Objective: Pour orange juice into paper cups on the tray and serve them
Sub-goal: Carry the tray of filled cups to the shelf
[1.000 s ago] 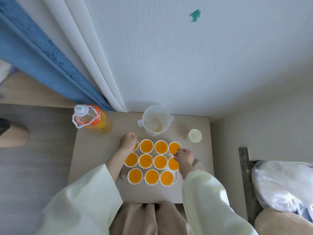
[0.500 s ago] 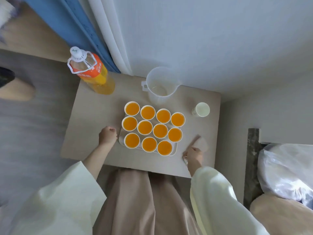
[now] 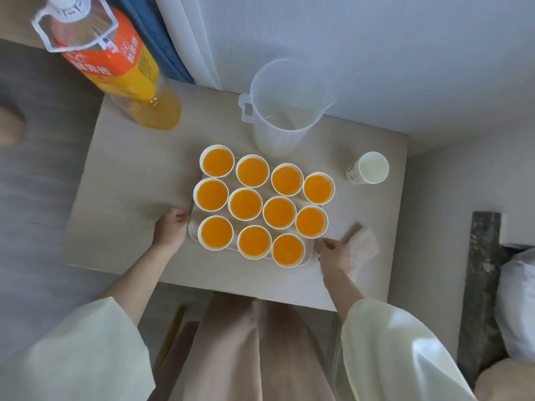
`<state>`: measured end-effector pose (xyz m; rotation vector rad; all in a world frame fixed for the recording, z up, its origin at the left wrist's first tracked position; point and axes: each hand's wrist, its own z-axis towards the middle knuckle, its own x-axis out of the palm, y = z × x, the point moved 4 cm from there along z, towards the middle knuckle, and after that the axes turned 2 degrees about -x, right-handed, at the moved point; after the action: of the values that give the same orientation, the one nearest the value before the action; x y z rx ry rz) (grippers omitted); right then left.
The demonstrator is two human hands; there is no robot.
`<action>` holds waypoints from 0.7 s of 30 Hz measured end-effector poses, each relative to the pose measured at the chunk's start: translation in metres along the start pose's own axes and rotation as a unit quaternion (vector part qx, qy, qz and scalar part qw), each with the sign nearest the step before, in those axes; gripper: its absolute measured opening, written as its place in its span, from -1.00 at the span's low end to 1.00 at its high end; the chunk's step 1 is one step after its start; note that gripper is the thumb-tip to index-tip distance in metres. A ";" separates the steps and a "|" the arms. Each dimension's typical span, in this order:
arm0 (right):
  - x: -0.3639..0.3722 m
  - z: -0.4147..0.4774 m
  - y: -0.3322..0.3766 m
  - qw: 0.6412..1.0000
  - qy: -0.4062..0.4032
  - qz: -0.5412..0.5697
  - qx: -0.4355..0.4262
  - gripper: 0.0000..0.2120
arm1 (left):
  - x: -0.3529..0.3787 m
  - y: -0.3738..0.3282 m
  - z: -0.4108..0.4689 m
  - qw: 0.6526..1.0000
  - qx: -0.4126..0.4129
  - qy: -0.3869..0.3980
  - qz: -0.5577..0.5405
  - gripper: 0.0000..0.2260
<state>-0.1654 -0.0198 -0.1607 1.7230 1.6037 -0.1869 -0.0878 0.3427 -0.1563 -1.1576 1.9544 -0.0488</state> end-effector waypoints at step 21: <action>0.030 0.025 -0.003 0.993 -0.078 -0.070 -0.059 -0.84 | 0.023 -0.006 0.029 0.986 0.103 -0.032 0.125 -0.87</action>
<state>-0.1522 -0.0117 -0.1964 1.4716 1.5873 -0.2837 -0.0688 0.3329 -0.1868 -0.7669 1.9704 -0.0785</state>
